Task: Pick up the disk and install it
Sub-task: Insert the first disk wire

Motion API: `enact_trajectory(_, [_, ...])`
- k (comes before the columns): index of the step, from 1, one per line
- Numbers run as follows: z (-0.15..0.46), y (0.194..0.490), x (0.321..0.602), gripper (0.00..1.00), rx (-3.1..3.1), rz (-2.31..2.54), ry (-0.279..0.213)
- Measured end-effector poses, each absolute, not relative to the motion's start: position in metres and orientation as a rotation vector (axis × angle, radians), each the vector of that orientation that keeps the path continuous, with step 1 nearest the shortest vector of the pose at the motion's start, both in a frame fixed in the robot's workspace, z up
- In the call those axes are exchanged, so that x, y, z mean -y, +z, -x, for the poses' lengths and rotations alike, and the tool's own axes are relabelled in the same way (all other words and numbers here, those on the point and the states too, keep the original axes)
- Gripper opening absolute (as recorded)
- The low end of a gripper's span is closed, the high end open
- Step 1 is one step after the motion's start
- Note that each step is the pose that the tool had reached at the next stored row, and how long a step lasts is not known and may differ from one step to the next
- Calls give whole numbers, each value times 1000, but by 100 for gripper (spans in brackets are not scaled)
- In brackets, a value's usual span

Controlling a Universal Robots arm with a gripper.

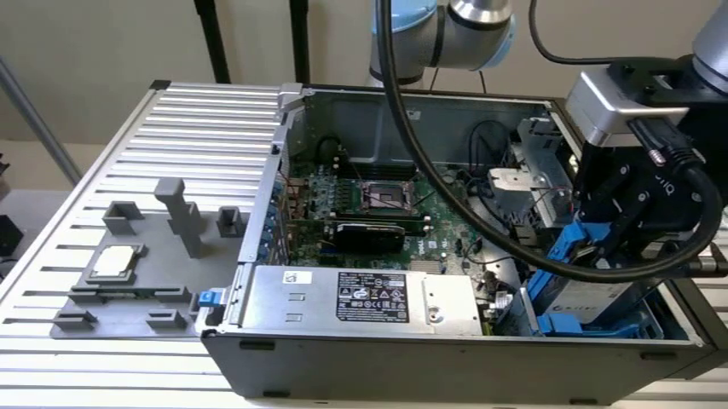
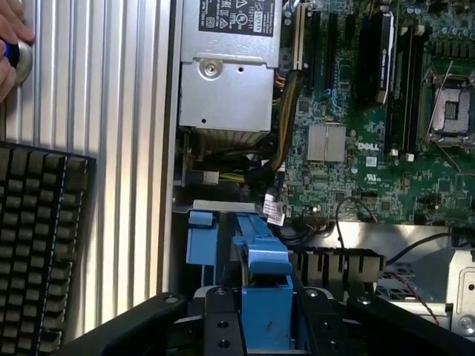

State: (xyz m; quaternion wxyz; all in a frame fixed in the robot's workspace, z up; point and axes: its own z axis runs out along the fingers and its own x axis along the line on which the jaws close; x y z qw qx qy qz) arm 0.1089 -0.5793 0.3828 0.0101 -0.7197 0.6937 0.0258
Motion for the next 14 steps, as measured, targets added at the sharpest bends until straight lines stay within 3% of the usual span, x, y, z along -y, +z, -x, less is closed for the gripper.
enact_trajectory(14, [-108, 361, 579, 0, -2147, 2264, 81])
